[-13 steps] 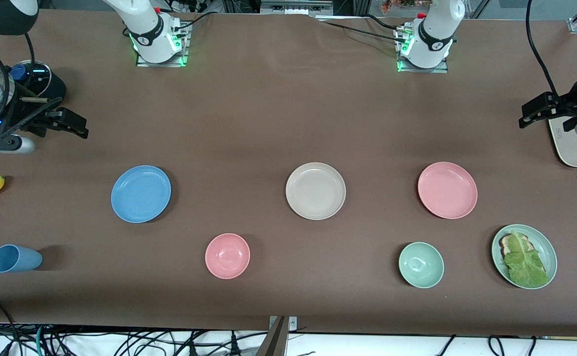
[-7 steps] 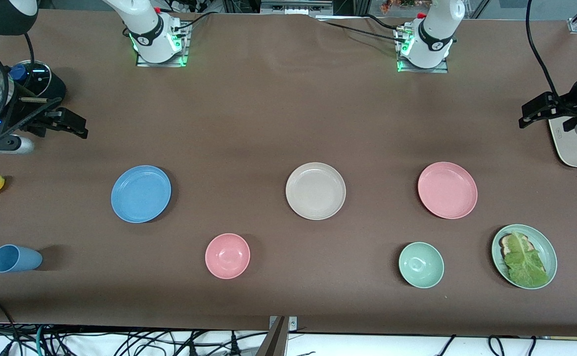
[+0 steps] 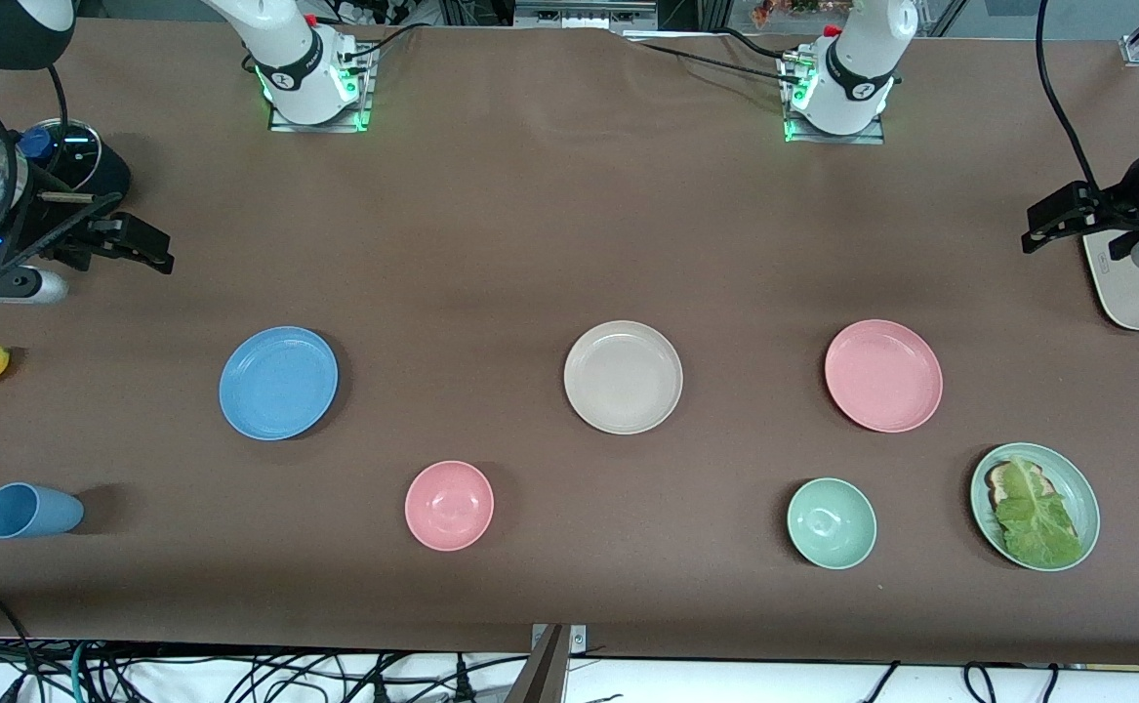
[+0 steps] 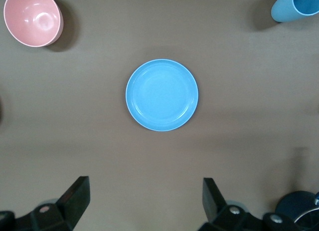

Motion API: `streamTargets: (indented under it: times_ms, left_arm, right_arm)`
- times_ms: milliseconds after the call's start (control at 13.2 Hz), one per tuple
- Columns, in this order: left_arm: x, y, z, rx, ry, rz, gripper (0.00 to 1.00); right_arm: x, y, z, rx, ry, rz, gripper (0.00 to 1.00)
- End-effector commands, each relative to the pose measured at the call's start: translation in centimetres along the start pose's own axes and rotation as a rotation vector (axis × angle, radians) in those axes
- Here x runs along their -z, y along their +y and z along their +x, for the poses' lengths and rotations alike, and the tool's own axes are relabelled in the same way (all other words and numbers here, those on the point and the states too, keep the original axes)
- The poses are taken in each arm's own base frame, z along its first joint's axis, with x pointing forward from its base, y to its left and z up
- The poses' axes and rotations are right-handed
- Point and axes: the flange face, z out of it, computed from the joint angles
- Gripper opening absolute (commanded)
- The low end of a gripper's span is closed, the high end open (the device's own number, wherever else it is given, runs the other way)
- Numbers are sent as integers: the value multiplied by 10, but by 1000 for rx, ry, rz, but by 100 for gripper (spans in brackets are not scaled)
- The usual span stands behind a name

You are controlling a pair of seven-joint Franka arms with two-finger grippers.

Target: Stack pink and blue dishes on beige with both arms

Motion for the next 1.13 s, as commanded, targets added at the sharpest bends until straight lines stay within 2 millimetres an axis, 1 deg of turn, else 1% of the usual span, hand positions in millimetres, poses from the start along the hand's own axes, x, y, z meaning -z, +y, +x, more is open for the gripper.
streamTargets:
  times_ms: [0, 757, 1059]
  left_arm:
    - [4, 2, 2, -7, 0, -18, 100]
    - [4, 2, 2, -7, 0, -17, 100]
    - [3, 3, 2, -9, -2, -16, 100]
  right_arm:
    - [3, 1, -1, -10, 8, 5, 100]
    - [3, 2, 1, 6, 17, -5, 100]
    - [4, 4, 2, 48, 27, -6, 100]
